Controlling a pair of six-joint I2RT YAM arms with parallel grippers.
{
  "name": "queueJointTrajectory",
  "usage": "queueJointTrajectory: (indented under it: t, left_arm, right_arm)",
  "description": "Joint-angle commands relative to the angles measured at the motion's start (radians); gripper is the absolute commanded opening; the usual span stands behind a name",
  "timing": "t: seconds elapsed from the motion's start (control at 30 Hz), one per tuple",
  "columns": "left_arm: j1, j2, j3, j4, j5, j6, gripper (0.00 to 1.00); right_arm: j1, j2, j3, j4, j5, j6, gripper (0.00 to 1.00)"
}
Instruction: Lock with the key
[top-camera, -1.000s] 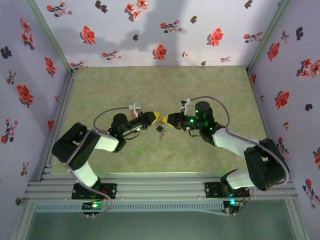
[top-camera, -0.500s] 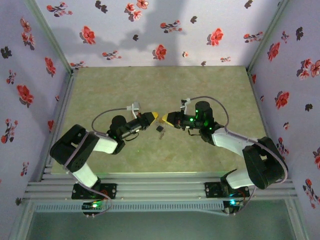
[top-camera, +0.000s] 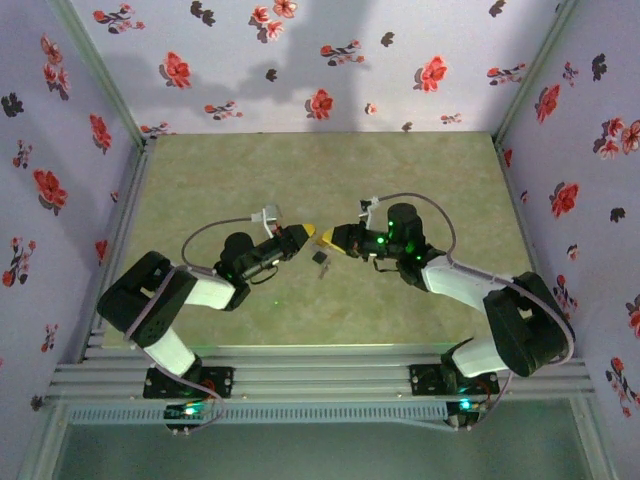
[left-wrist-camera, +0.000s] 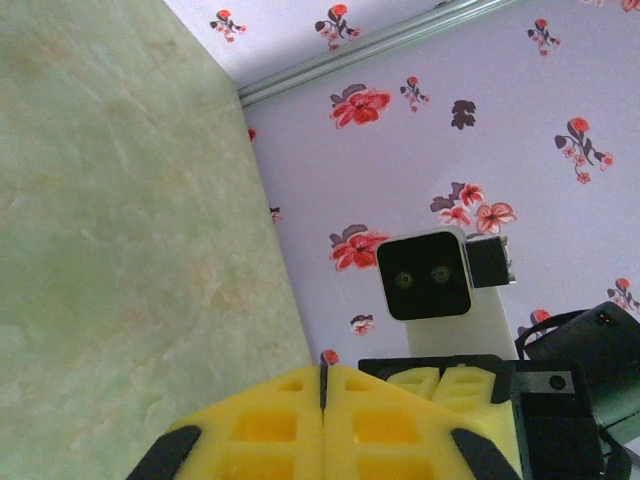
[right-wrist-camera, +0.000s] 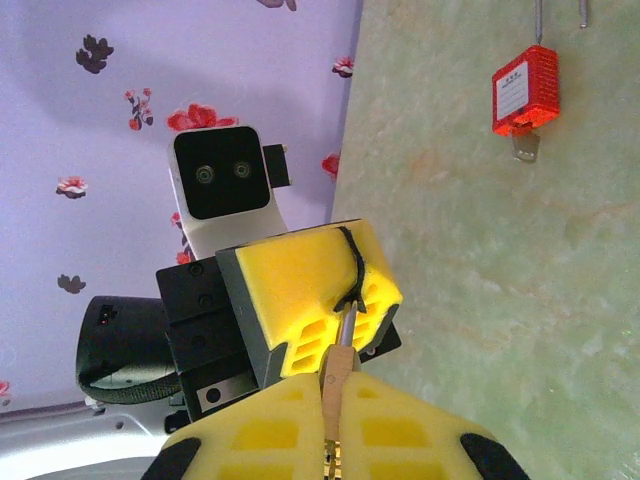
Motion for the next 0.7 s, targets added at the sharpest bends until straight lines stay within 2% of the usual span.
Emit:
queueJointTrajectory:
  t: [0.0,0.3,0.67]
  left_arm:
    - [-0.055,0.012,-0.001,-0.064,0.078,0.005,0.0]
    - [-0.082,0.001,0.008,-0.041,0.08,-0.012,0.0]
    - [-0.114,-0.023,0.007,-0.03,0.08,0.004,0.0]
  right_arm:
    - [0.037,0.005,0.054,0.139,0.005,-0.043,0.0]
    - [0.045,0.036,0.055,0.157,0.034,-0.049,0.0]
    - [0.045,0.097,0.051,0.279,0.057,0.021,0.0]
